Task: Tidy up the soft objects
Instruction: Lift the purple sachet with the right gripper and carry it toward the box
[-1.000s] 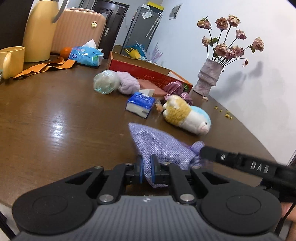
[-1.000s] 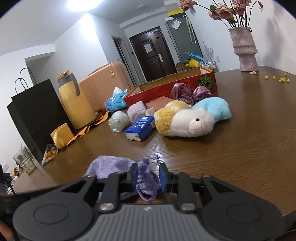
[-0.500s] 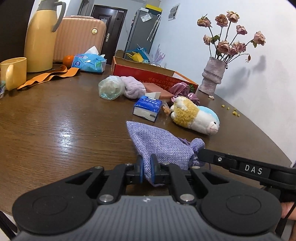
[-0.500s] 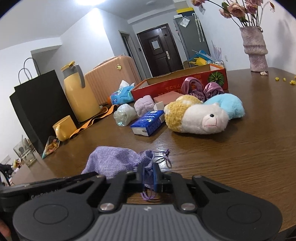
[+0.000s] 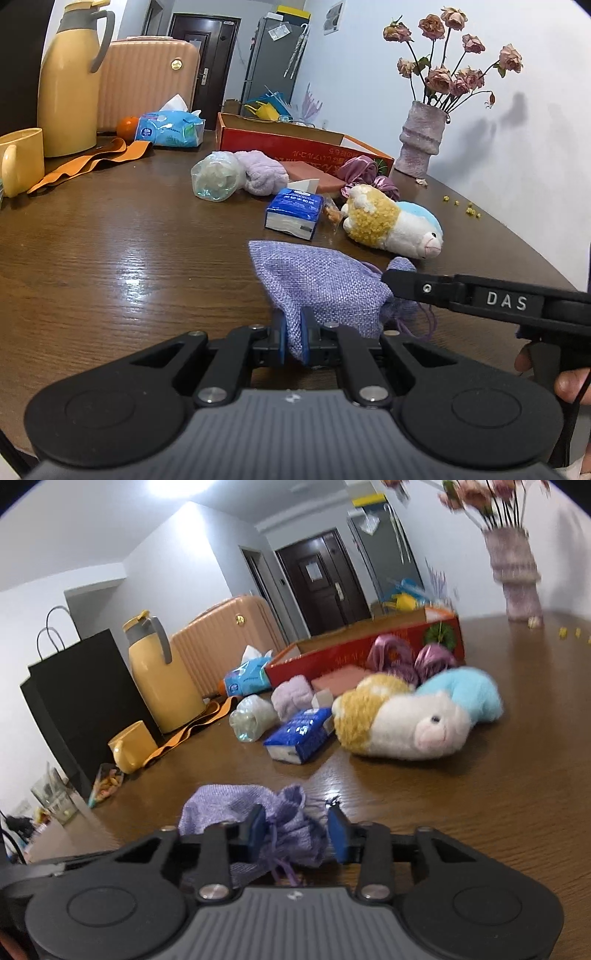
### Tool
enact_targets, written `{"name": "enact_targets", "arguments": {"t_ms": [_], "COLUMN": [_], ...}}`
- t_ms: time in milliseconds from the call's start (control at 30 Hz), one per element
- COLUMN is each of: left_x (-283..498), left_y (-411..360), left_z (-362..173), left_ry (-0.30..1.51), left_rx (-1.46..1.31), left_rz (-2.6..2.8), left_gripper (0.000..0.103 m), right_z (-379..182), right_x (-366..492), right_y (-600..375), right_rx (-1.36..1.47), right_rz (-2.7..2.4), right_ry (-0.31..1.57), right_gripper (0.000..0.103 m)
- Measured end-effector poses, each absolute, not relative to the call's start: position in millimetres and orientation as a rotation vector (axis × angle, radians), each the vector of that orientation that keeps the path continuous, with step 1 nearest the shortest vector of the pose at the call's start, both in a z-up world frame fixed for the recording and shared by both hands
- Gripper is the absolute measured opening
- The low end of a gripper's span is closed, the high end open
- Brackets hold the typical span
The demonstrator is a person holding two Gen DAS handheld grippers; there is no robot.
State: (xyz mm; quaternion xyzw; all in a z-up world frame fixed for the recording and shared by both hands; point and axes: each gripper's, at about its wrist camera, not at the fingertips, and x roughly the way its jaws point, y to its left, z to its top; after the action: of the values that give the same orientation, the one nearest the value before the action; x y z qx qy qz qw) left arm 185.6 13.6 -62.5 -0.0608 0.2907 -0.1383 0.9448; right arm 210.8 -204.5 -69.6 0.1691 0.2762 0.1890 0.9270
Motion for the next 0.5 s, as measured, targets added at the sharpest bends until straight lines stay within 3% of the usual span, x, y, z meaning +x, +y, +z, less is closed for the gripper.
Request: {"name": "enact_targets", "arguments": {"t_ms": [167,500], "left_x": [189.8,222.7], "left_y": [16.9,14.3], "left_z": [-61.2,-13.8], "left_ry": [0.583,0.461], "left_rx": [-0.123,-0.134], "left_rz": [-0.271,-0.342], "left_gripper": [0.008,0.008], "right_z": [-69.8,-28.8], "right_x": [214.0,229.6], "right_y": [-201.2,-210.2], "right_rx": [0.331,0.297], "right_rz": [0.403,0.391], "right_ry": [0.56,0.446], "right_gripper": [0.016,0.015]}}
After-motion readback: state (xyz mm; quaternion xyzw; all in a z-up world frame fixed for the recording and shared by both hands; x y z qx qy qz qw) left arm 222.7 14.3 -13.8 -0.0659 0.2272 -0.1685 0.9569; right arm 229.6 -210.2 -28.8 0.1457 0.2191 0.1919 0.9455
